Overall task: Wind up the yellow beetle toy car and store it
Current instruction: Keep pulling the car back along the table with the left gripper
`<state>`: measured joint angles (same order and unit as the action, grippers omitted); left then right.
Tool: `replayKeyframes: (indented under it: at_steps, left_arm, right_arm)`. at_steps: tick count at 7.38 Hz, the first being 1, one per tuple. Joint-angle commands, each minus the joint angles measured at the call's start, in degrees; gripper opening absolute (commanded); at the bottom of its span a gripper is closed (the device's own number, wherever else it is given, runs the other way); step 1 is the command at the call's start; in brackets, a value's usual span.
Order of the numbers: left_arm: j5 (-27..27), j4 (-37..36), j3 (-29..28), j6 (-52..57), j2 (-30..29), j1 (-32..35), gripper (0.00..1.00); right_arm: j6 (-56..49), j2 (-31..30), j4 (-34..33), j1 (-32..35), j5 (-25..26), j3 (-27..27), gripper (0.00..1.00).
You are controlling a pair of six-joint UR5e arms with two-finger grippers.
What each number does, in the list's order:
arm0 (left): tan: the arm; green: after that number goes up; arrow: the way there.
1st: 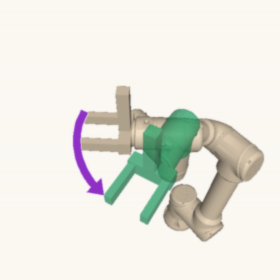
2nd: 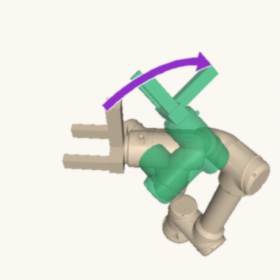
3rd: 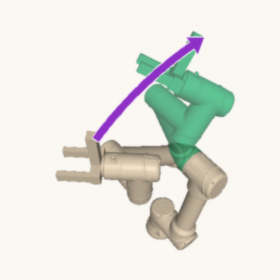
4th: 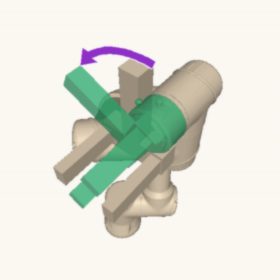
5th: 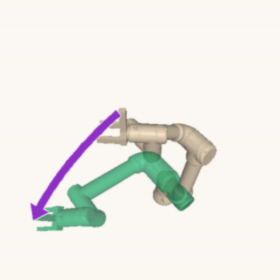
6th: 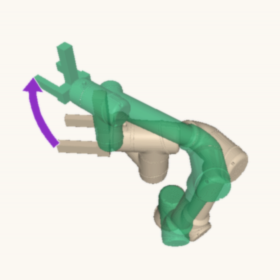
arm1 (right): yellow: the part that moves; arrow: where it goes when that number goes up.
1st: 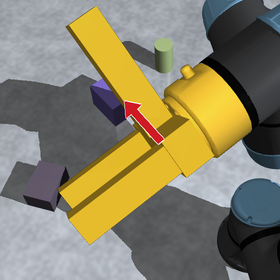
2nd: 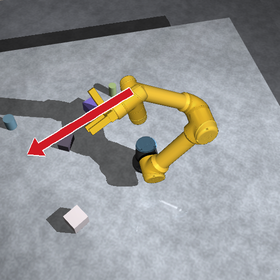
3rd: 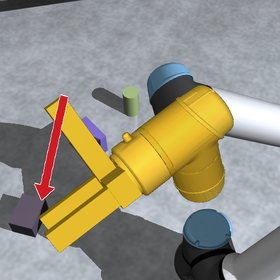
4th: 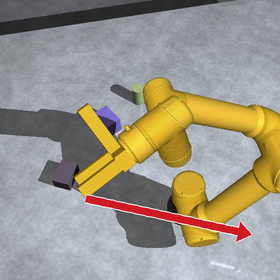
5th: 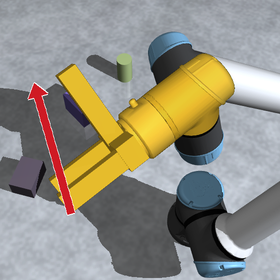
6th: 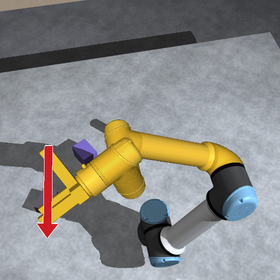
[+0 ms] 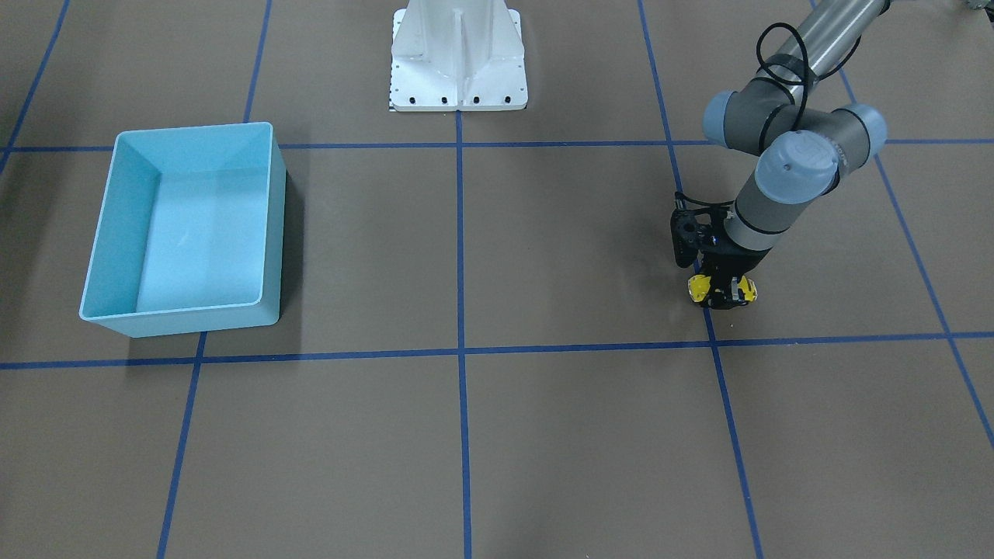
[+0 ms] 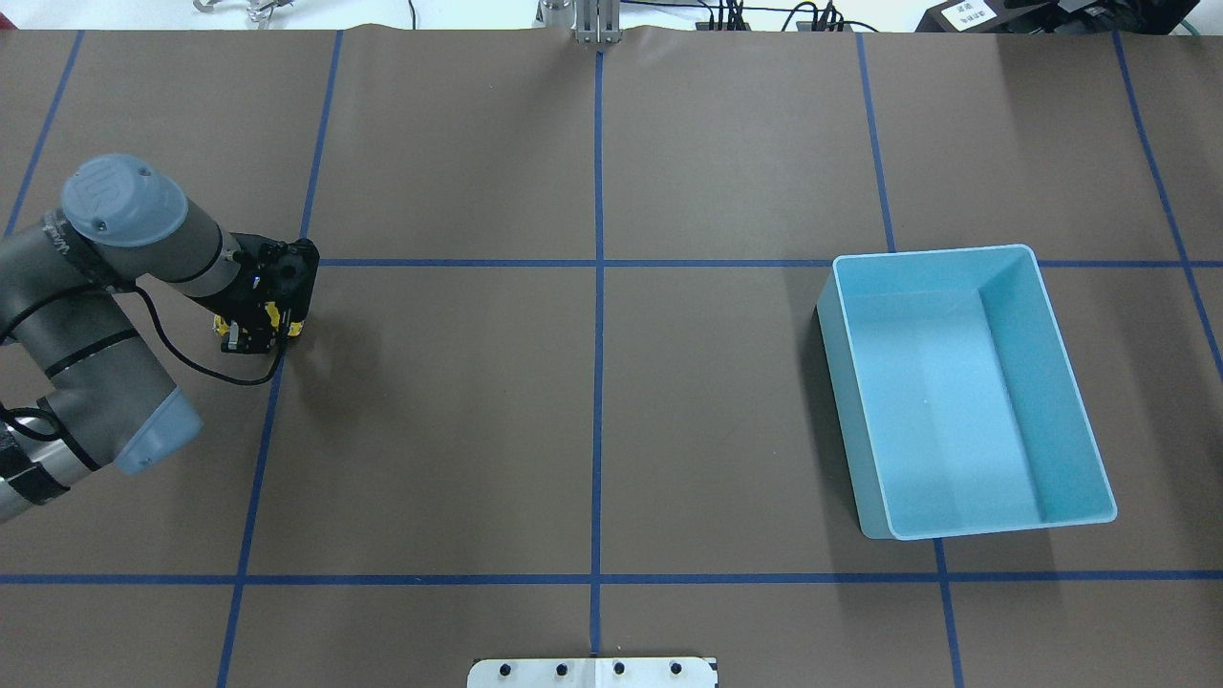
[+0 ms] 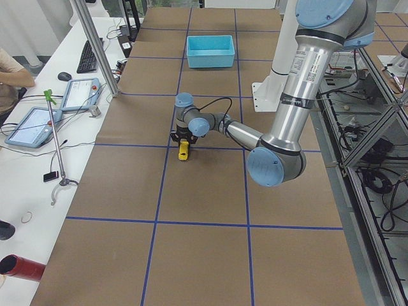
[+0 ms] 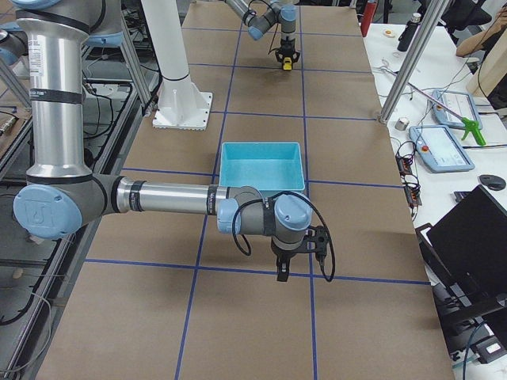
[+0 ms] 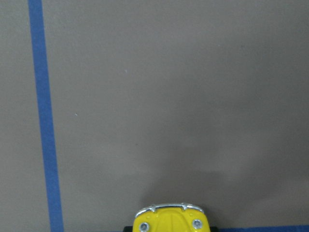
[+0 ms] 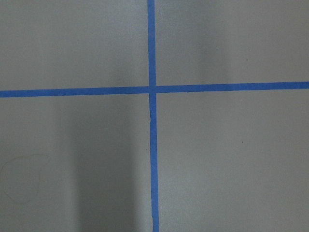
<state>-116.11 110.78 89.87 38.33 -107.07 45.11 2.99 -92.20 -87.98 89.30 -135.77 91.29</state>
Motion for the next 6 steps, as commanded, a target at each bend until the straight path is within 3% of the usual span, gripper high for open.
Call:
replayKeyframes:
  at_steps: [1,6]
  left_arm:
    - [-1.9,0.4,0.0,-0.1,0.7,0.6,0.04]
    - [-2.8,2.1,0.0,0.0,2.4,1.4,0.04]
  right_arm:
    - [0.1,0.0,0.1,0.0,0.2,-0.1,1.0]
    - [0.0,-0.1,0.1,0.0,0.2,0.1,1.0]
